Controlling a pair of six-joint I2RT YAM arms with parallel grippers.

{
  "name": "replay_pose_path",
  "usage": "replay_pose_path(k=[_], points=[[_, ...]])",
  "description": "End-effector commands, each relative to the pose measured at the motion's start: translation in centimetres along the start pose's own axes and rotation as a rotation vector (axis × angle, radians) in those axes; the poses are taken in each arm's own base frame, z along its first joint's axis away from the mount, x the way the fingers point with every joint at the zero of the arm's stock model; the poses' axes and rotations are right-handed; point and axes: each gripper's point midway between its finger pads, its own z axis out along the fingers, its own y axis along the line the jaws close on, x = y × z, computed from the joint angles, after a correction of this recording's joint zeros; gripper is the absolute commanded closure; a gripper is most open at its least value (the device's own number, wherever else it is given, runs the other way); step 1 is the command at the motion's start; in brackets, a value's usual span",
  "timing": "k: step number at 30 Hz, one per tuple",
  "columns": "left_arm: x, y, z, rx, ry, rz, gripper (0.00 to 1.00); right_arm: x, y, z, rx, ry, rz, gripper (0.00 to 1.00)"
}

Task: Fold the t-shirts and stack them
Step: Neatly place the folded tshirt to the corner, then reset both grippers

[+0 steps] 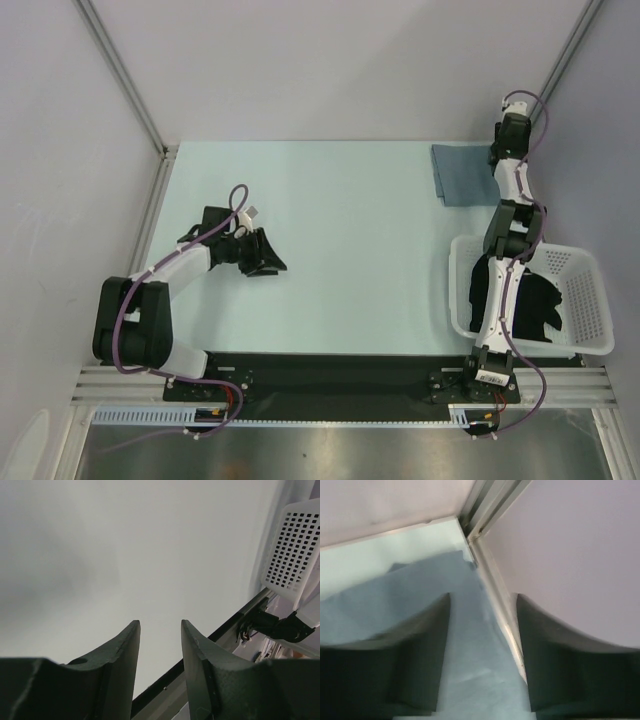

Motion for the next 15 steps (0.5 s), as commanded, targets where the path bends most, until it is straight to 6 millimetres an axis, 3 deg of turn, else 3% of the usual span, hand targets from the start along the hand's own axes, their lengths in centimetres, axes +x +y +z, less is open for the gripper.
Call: replay_pose_path(k=[1,3,4,5,6,8,9,10,11,12,13,14,15], points=[[-0.9,-0.8,-0.4,0.025,-0.038,0.009,0.56,-5.8,-2.7,-1.0,0.053,-0.131,0.091,0.37],[-0.9,-1.0,-0.6,0.027,-0.042,0.01,0.57,-7.7,-3.6,-2.8,0.082,-0.123,0.088,0.29],[-0.9,-1.2,-0.8,0.03,-0.043,0.01,0.57,-8.8,-4.1,-3.8,0.098,-0.127,0.096,0.18],[-1.0,-1.5,-1.0,0.034,-0.052,0.012,0.57,-9.7,-4.6,-4.8,0.114,-0.123,0.107,0.14],[-0.9,-1.6,-1.1,0.039,-0.056,0.012,0.57,-12.1,-4.4,-7.2,0.109,-0.134,0.139,0.13],[-0.7,-1.9,-1.2,0.06,-0.071,0.003,0.56,-12.8,-2.8,-9.7,0.064,-0.095,0.137,0.11],[-0.1,-1.6,-1.1,0.062,-0.066,-0.014,0.56,-14.8,-2.1,-12.1,0.037,-0.11,0.189,0.09],[-0.2,-2.0,-1.2,0.084,-0.083,-0.025,0.56,-15.6,1.0,-14.0,-0.032,-0.102,0.201,0.04],[0.0,-2.4,-1.3,0.105,-0.085,-0.029,0.56,-14.2,3.2,-15.5,-0.089,-0.037,0.185,0.01],[0.0,-2.9,-1.6,0.124,-0.101,-0.024,0.56,-14.5,5.3,-17.1,-0.159,-0.025,0.196,0.0],[0.3,-2.9,-1.7,0.136,-0.109,-0.038,0.55,-17.0,8.3,-21.5,-0.253,-0.055,0.251,0.0],[0.5,-3.2,-1.8,0.147,-0.111,-0.042,0.55,-16.5,10.1,-23.4,-0.313,-0.027,0.252,0.0],[0.9,-3.6,-2.2,0.17,-0.117,-0.038,0.54,-14.5,12.9,-24.9,-0.405,0.031,0.245,0.0]])
